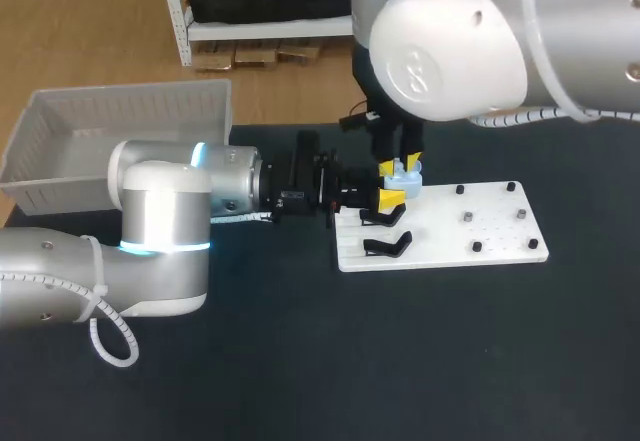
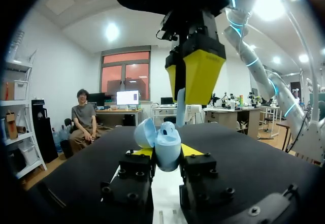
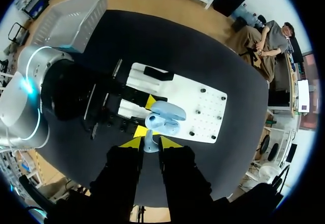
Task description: Pick up each earbud case from the left stands, insert the matching earbuds, close the lid, and place the case in the box.
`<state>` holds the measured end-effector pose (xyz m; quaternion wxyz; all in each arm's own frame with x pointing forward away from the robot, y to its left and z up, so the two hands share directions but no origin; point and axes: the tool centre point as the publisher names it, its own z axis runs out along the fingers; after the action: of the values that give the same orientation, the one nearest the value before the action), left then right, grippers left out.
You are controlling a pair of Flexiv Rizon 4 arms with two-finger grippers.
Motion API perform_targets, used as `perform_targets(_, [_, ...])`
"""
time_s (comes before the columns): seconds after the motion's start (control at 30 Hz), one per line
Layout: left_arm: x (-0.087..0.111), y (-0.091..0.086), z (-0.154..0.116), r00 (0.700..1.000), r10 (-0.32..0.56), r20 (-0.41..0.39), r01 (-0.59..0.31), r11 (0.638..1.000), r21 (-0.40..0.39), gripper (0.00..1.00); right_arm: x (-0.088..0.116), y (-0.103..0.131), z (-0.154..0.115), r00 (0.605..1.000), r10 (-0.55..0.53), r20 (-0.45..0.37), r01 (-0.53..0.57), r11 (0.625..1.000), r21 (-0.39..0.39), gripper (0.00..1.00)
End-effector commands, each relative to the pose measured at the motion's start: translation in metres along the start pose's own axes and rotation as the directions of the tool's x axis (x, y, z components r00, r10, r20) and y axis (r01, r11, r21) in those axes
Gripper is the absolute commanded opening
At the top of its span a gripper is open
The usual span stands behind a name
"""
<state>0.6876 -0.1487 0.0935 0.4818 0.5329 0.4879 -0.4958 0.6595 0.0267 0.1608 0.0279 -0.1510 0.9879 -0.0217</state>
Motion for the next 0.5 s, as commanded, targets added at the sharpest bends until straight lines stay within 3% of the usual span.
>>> perform_targets(0.03, [0.0007, -0.0020, 0.0000, 1.000, 0.004, 0.003, -0.004, 1.000, -0.007, 0.00, 0.0020, 0.0008, 0.0017, 1.000, 0.001, 0.017, -0.001, 1.000, 0.002, 0.00])
perform_targets(0.5, [0.0007, -0.0020, 0.0000, 1.000, 0.004, 0.003, -0.004, 1.000, -0.007, 0.00, -0.0030, -0.0034, 0.0080, 1.000, 0.003, 0.011, -0.003, 1.000, 0.007, 0.00])
